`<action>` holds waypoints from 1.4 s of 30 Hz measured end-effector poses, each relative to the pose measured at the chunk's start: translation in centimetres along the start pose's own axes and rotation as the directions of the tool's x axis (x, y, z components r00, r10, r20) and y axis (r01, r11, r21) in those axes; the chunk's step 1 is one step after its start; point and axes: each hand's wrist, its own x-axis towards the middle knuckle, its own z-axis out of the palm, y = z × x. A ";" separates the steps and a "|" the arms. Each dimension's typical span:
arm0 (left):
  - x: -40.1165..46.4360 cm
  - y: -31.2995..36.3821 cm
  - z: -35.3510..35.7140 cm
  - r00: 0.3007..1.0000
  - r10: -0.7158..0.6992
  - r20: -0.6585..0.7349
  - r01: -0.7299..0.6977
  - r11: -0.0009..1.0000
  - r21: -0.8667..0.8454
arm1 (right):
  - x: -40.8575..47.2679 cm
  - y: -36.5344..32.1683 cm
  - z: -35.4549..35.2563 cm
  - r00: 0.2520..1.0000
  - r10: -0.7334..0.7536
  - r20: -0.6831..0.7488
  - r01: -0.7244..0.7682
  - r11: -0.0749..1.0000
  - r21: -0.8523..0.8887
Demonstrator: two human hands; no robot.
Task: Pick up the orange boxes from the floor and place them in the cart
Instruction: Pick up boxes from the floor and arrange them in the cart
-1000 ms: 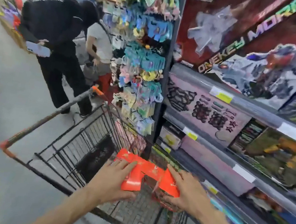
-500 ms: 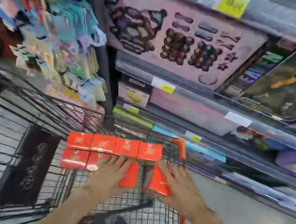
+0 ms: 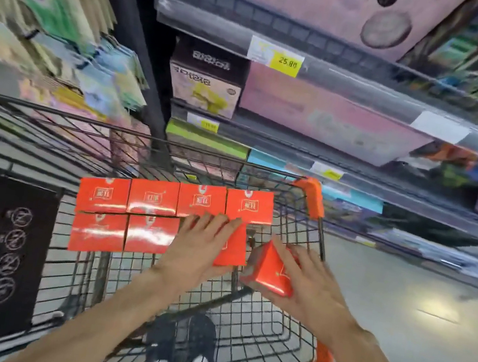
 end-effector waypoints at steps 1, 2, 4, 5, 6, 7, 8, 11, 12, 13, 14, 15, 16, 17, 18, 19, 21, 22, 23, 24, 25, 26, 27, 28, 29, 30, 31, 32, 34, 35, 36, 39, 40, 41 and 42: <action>0.0 -0.5 0.3 1.000 0.020 0.019 -0.021 1.000 0.017 | 0.2 0.0 0.2 1.000 0.001 0.011 -0.001 1.000 -0.017; 0.0 -1.2 0.5 0.999 0.031 0.030 -0.031 0.999 0.029 | 0.5 -0.1 0.3 1.000 0.001 0.014 -0.001 1.000 -0.029; 0.0 -2.6 1.0 0.999 -0.001 0.032 0.001 1.000 0.011 | 1.2 -0.1 0.6 1.000 -0.017 0.000 0.017 0.999 -0.034; -0.1 -3.2 1.2 0.999 -0.025 0.035 0.026 1.000 -0.007 | 1.6 -0.2 0.8 0.999 -0.032 -0.002 0.032 0.999 -0.036; -0.1 -3.6 1.5 0.998 -0.039 0.045 0.040 0.999 -0.014 | 2.0 -0.3 1.0 0.999 -0.044 0.000 0.044 0.998 -0.042; -0.1 -3.9 1.9 0.997 -0.045 0.054 0.046 0.999 -0.008 | 2.6 -0.4 1.2 0.998 -0.056 0.001 0.056 0.997 -0.054; 0.0 -4.0 2.4 0.997 -0.053 0.062 0.053 0.999 0.007 | 3.1 -0.6 1.5 0.998 -0.064 -0.001 0.064 0.996 -0.066; 0.2 -3.7 4.0 0.988 -0.123 0.097 0.119 0.992 0.044 | 4.8 -0.9 2.3 0.996 -0.091 0.008 0.092 0.991 -0.096; 0.2 -3.6 4.4 0.982 -0.155 0.106 0.149 0.987 0.056 | 5.2 -0.9 2.6 0.995 -0.101 0.013 0.102 0.989 -0.111; 0.1 -3.5 4.8 0.978 -0.183 0.102 0.177 0.982 0.067 | 5.7 -1.0 2.9 0.994 -0.109 0.017 0.111 0.986 -0.127; -0.1 -3.5 5.2 0.974 -0.203 0.095 0.197 0.978 0.072 | 6.1 -1.0 3.1 0.993 -0.117 0.021 0.119 0.983 -0.140; -0.3 -3.5 5.5 0.973 -0.213 0.089 0.207 0.976 0.071 | 6.5 -1.1 3.3 0.992 -0.125 0.027 0.128 0.981 -0.146; -0.4 -3.6 5.7 0.973 -0.212 0.086 0.206 0.976 0.069 | 6.8 -1.3 3.3 0.990 -0.134 0.034 0.138 0.979 -0.151; -0.6 -3.7 5.9 0.974 -0.210 0.082 0.204 0.976 0.072 | 7.1 -1.4 3.4 0.989 -0.144 0.045 0.149 0.976 -0.156; -0.8 -3.8 5.9 0.973 -0.216 0.084 0.210 0.975 0.075 | 7.3 -1.5 3.4 0.986 -0.155 0.054 0.162 0.973 -0.165; -1.0 -3.9 5.8 0.968 -0.233 0.090 0.226 0.971 0.076 | 7.6 -1.7 3.4 0.984 -0.168 0.062 0.176 0.969 -0.174; -1.4 -4.3 5.5 0.957 -0.276 0.095 0.268 0.960 0.083 | 8.3 -2.0 3.6 0.978 -0.200 0.056 0.207 0.960 -0.188; -1.6 -4.6 5.4 0.953 -0.286 0.100 0.279 0.957 0.083 | 8.7 -2.2 3.7 0.975 -0.219 0.046 0.223 0.954 -0.199; -1.9 -4.9 5.3 0.952 -0.286 0.109 0.279 0.957 0.078 | 9.1 -2.5 3.9 0.971 -0.234 0.038 0.237 0.949 -0.210; -2.2 -5.2 5.4 0.953 -0.279 0.117 0.272 0.960 0.072 | 9.5 -2.7 4.0 0.970 -0.243 0.026 0.243 0.945 -0.220; -2.5 -5.5 5.4 0.956 -0.270 0.118 0.263 0.962 0.066 | 9.8 -2.7 4.2 0.969 -0.245 0.019 0.242 0.943 -0.226; -2.7 -5.8 5.4 0.958 -0.262 0.112 0.257 0.965 0.059 | 10.0 -2.8 4.3 0.970 -0.244 0.013 0.240 0.942 -0.234; -2.8 -5.9 5.4 0.961 -0.258 0.103 0.254 0.966 0.052 | 10.1 -2.8 4.4 0.970 -0.242 0.014 0.238 0.941 -0.240; -2.9 -6.0 5.4 0.963 -0.254 0.095 0.251 0.967 0.045 | 10.1 -2.8 4.6 0.970 -0.241 0.019 0.238 0.937 -0.254; -2.9 -6.0 5.5 0.965 -0.249 0.084 0.246 0.968 0.040 | 10.2 -2.8 5.0 0.970 -0.242 0.029 0.241 0.932 -0.269; -2.9 -6.1 5.5 0.967 -0.245 0.071 0.243 0.969 0.038 | 10.2 -2.9 5.4 0.969 -0.243 0.040 0.244 0.928 -0.282; -2.9 -6.1 5.6 0.969 -0.242 0.057 0.240 0.970 0.039 | 10.3 -3.0 5.8 0.969 -0.242 0.048 0.246 0.926 -0.287; -2.9 -6.1 5.5 0.970 -0.239 0.047 0.237 0.971 0.042 | 10.4 -3.2 6.2 0.970 -0.239 0.054 0.244 0.927 -0.286; -2.8 -6.1 5.5 0.972 -0.232 0.039 0.230 0.972 0.049 | 10.5 -3.5 6.7 0.973 -0.228 0.043 0.230 0.930 -0.287; -2.9 -6.1 5.4 0.972 -0.229 0.043 0.227 0.973 0.047 | 10.5 -3.5 6.8 0.973 -0.226 0.036 0.227 0.931 -0.286; -2.9 -6.1 5.3 0.973 -0.225 0.051 0.223 0.974 0.046 | 10.3 -3.5 6.7 0.973 -0.230 0.026 0.228 0.932 -0.282; -3.1 -6.0 4.5 0.978 -0.198 0.061 0.194 0.979 0.054 | 9.7 -3.4 6.1 0.974 -0.226 0.011 0.222 0.944 -0.246; -3.2 -5.9 4.1 0.983 -0.178 0.055 0.175 0.983 0.048 | 9.3 -3.4 5.7 0.978 -0.210 0.013 0.208 0.953 -0.219; -3.4 -5.8 3.4 0.987 -0.156 0.044 0.154 0.987 0.041 | 8.8 -3.4 5.1 0.981 -0.192 0.008 0.190 0.962 -0.195; -3.5 -5.7 2.9 0.990 -0.135 0.039 0.134 0.990 0.034 | 8.4 -3.3 4.5 0.984 -0.177 0.000 0.175 0.969 -0.176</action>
